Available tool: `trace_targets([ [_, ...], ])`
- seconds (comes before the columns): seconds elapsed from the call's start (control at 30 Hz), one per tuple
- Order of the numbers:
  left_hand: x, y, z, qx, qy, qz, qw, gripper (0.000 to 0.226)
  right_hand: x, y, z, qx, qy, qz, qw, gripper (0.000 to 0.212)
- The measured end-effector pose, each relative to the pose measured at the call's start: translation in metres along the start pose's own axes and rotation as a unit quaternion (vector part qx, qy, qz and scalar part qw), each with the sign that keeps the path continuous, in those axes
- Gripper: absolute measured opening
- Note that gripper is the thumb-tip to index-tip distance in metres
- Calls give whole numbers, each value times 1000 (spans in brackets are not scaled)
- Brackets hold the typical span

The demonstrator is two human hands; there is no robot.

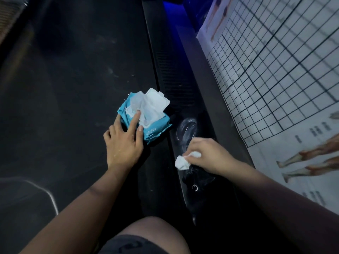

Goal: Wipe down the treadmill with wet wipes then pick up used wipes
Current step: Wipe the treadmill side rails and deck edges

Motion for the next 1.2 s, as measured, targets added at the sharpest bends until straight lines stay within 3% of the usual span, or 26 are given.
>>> trace_targets([
  [0.07,0,0,1,3,4,-1,1000,50,-1,-3,-2,-11,-33,-16,999,10],
  [0.1,1,0,0,3,4,-4,1000,50,-5,1,-6,-1,-6,-34,999,8],
  [0.2,2,-1,-1,3,6,-12,1000,50,-31,25,-19,121,184,-99,970,8],
  [0.27,2,0,-1,5,6,-17,1000,50,-43,38,-26,210,284,-62,934,14],
  [0.37,1,0,-1,4,6,-20,1000,50,-39,37,-40,235,314,11,920,18],
  [0.63,-1,1,0,2,3,-3,1000,50,-18,1,-48,55,89,66,992,19],
  [0.8,0,0,0,1,8,-3,1000,50,-19,-5,-36,-28,-129,54,990,11],
  [0.87,1,0,-1,1,6,-8,1000,51,-28,-4,-36,-15,-162,43,986,10],
  [0.9,1,-1,-1,1,3,-9,1000,51,-34,0,-39,7,-129,28,991,9],
  [0.97,1,-1,-1,1,1,-9,1000,51,-49,14,-49,78,35,-15,996,13],
  [1.03,1,0,-1,0,2,-10,1000,51,-54,26,-55,158,221,-62,960,10],
  [1.07,0,0,-1,0,2,-10,1000,51,-51,29,-56,188,273,-64,941,12],
  [1.13,1,0,-1,1,1,-8,1000,51,-35,31,-58,205,282,-17,937,17],
  [1.2,1,0,-1,1,3,-4,1000,51,-16,26,-57,154,248,10,956,18],
])
Point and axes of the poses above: each hand's wrist, its own z-axis away from the middle knuckle, its own x-axis out of the palm, y = z × x, the point moved 3 cm from there along -z, towards the middle knuckle, and after that the axes turned 4 degrees about z, right-handed, at the moved point
